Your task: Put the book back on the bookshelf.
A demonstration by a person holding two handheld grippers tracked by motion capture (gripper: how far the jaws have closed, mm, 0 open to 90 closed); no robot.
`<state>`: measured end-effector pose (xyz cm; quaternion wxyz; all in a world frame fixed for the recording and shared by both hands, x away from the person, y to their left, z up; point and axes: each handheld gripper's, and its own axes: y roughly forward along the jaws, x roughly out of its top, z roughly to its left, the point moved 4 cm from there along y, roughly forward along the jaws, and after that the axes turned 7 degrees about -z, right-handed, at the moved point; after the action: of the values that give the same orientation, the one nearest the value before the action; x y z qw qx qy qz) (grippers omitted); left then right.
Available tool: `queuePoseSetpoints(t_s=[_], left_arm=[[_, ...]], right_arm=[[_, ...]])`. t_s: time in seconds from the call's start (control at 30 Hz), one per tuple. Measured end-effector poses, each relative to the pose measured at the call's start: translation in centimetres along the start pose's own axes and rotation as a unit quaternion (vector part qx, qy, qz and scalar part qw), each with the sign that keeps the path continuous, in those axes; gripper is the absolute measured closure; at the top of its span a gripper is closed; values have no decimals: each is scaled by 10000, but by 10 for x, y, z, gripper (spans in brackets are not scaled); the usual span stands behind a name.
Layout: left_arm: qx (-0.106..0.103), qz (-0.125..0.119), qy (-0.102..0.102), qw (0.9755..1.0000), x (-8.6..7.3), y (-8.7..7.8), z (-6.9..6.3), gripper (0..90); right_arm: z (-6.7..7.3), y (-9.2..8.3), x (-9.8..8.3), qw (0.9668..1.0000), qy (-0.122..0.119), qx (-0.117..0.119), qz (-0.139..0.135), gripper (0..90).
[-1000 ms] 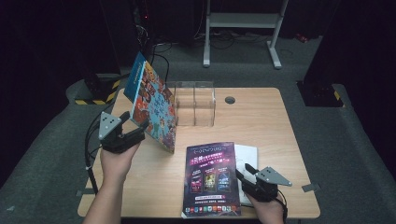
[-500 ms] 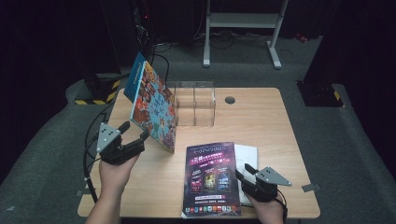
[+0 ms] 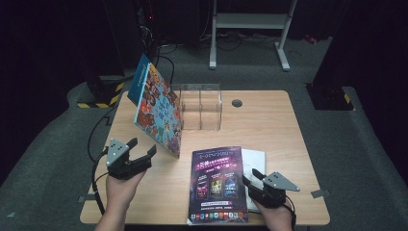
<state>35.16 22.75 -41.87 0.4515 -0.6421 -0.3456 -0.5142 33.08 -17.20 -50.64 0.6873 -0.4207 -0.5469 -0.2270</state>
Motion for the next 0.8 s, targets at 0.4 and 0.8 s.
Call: queuePoseSetpoints(t_s=[0.4,0.8], left_arm=[[-275,511,-177,9982,-38,10,-13,251],[-767,850,-250,9931,-77,24,-44,273]], right_arm=[[0,2,1,10000,1,36,42,451],[2,4,1,9998,-71,179,99,463]])
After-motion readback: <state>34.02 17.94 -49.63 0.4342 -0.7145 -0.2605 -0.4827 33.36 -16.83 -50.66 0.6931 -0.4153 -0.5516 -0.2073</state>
